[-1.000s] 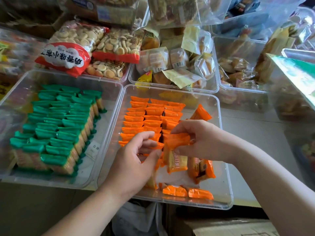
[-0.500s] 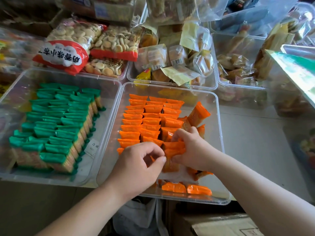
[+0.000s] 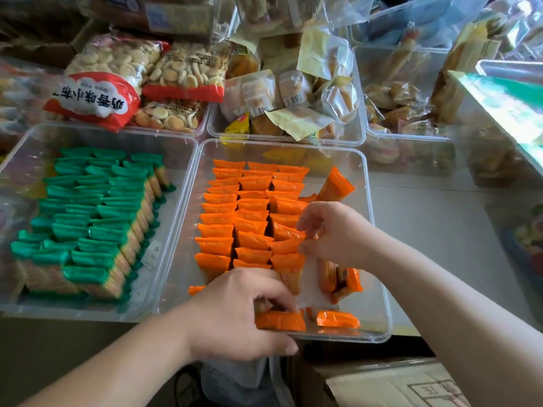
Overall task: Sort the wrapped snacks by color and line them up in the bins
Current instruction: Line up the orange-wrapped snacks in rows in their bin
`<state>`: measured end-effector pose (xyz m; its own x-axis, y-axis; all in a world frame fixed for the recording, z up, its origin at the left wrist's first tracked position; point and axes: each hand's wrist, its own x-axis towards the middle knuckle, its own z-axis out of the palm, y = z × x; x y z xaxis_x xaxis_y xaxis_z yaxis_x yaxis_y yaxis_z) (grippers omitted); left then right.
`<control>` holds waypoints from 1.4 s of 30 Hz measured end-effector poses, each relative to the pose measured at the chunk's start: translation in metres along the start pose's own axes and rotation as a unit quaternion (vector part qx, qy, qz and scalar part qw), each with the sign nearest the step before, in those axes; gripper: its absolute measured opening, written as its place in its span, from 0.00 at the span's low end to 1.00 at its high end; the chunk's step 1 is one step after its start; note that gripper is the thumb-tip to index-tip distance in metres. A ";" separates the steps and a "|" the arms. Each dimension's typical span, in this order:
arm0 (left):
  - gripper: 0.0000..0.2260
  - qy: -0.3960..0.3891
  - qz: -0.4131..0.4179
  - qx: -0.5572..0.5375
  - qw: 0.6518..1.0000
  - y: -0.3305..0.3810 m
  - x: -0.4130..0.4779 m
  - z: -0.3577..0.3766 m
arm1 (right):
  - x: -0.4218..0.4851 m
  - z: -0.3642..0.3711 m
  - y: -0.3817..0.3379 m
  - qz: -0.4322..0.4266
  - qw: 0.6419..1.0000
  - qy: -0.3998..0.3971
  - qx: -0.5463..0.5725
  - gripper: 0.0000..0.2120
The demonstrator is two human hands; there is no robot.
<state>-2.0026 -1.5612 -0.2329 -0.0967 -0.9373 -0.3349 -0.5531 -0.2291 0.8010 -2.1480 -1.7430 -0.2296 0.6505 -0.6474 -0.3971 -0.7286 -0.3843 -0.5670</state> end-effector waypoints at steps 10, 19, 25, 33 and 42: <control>0.07 0.341 -0.089 -0.335 0.874 -0.012 0.008 -0.004 | -0.020 -0.030 -0.020 0.020 0.971 -0.232 -0.054 0.06; 0.08 0.331 -0.113 -0.395 0.849 -0.013 0.007 -0.007 | -0.028 0.012 -0.025 -0.017 0.887 -0.329 -0.324 0.14; 0.12 0.351 -0.098 -0.402 0.840 -0.015 0.002 -0.012 | -0.029 -0.026 -0.027 0.044 0.970 -0.185 -0.154 0.14; 0.15 0.355 -0.110 -0.425 0.826 -0.015 -0.001 -0.011 | -0.037 -0.045 0.002 0.088 0.977 -0.051 0.190 0.04; 0.07 0.274 -0.116 -0.460 0.836 0.002 0.012 0.008 | -0.034 -0.030 -0.002 0.026 0.984 -0.012 0.178 0.09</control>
<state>-2.0111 -1.5709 -0.2391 0.4578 -0.7611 -0.4594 0.3917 -0.2912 0.8728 -2.1748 -1.7401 -0.1928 0.6217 -0.6433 -0.4468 -0.6424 -0.0926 -0.7607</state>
